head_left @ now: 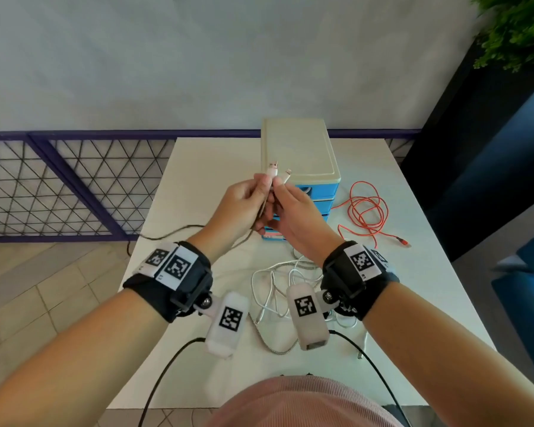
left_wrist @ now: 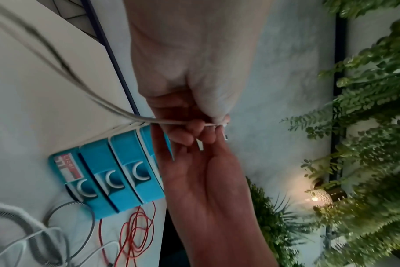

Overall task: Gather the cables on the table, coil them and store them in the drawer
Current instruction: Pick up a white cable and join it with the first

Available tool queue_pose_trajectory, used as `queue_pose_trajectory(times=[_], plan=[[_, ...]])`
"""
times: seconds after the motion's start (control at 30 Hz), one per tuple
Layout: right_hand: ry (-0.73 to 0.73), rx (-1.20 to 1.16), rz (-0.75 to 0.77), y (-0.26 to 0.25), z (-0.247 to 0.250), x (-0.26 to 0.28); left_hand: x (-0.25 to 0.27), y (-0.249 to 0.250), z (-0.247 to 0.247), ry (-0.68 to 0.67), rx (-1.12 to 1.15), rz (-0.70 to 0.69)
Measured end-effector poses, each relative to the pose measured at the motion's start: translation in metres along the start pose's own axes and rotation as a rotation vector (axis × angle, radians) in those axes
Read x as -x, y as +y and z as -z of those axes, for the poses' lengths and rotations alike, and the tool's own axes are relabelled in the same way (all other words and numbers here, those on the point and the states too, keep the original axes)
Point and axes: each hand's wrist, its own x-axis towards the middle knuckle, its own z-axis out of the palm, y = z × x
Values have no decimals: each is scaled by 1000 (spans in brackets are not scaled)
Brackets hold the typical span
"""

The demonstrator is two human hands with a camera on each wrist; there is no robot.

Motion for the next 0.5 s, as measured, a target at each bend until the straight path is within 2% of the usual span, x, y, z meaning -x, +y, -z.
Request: queue_pose_trajectory(times=[0.07,0.17,0.27,0.4,0.5], plan=[[-15,-17,-13,2,4,-1,0,-6,-2,-2,-2,30],[10,87,14,6,9,0,1,-9,-1,-3,-40,50],[96,128,102,3,10,-2,3,-11,-1,-89,-80,101],[296,-218,226,-20,21,-11,11,-30,14,-307,-199,169],[459,-299,253,-45,43,-13,17,-55,50,-358,-175,347]])
